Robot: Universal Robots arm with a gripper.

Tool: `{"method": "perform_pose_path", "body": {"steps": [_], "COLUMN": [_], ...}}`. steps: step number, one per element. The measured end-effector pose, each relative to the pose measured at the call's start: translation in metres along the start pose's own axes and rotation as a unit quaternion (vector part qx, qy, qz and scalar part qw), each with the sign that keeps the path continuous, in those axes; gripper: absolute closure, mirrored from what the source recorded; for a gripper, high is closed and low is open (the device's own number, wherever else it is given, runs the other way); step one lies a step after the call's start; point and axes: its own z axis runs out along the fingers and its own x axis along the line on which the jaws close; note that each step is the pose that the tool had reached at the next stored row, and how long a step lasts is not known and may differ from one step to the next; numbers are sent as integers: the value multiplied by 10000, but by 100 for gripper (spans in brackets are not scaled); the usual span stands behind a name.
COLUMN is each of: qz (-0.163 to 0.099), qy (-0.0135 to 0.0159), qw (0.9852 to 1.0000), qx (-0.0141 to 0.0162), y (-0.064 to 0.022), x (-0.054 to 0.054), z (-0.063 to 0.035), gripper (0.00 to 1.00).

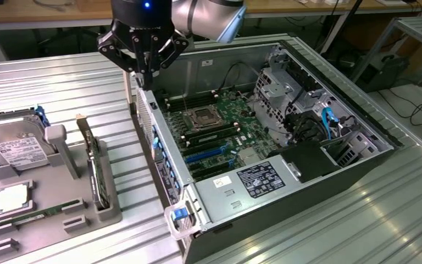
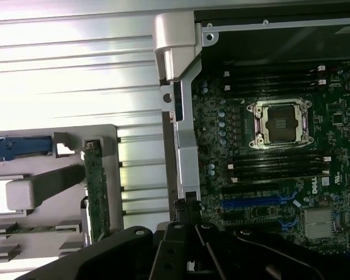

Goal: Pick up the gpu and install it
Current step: 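Reach for the gpu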

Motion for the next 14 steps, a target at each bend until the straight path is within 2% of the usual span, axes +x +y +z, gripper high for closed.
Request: {"method": "perform_pose_path", "body": {"steps": [14], "qz": [0], "qy": [0], "qw": [10000], "qx": [0], "y": [-23], "x": [126], "z": [-3], "gripper": [89]}}
